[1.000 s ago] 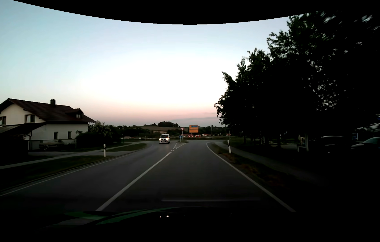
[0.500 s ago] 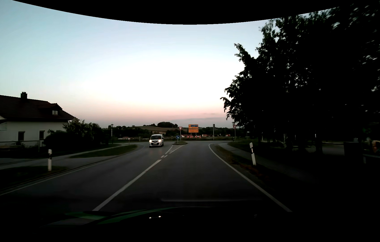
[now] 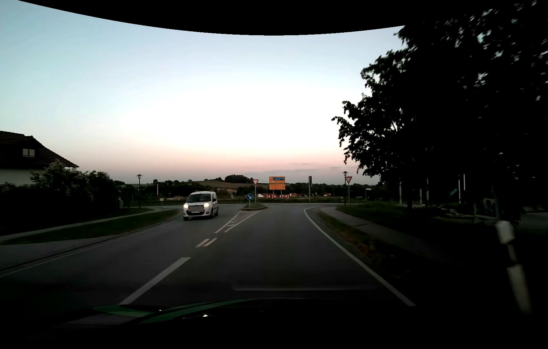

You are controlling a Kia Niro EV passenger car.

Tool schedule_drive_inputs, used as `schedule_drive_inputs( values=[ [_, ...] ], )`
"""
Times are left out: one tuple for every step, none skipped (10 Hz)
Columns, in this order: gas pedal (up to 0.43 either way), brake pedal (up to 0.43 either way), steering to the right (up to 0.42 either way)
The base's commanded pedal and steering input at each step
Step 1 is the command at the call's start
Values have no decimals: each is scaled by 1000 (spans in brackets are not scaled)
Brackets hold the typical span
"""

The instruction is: Follow the waypoints while adhering to traffic rules and regulations

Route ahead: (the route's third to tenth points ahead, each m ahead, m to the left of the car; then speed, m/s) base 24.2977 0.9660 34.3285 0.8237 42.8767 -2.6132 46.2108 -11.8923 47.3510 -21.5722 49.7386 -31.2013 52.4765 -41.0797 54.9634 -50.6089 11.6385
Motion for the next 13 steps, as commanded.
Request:
schedule_drive_inputs(
  values=[
    [0,207,7],
    [0,213,7],
    [0,220,7],
    [0,232,7],
    [0,238,7],
    [0,250,7],
    [0,256,7],
    [0,256,7],
    [0,268,8],
    [0,274,10],
    [0,280,11],
    [0,287,12],
    [0,287,12]
  ],
)
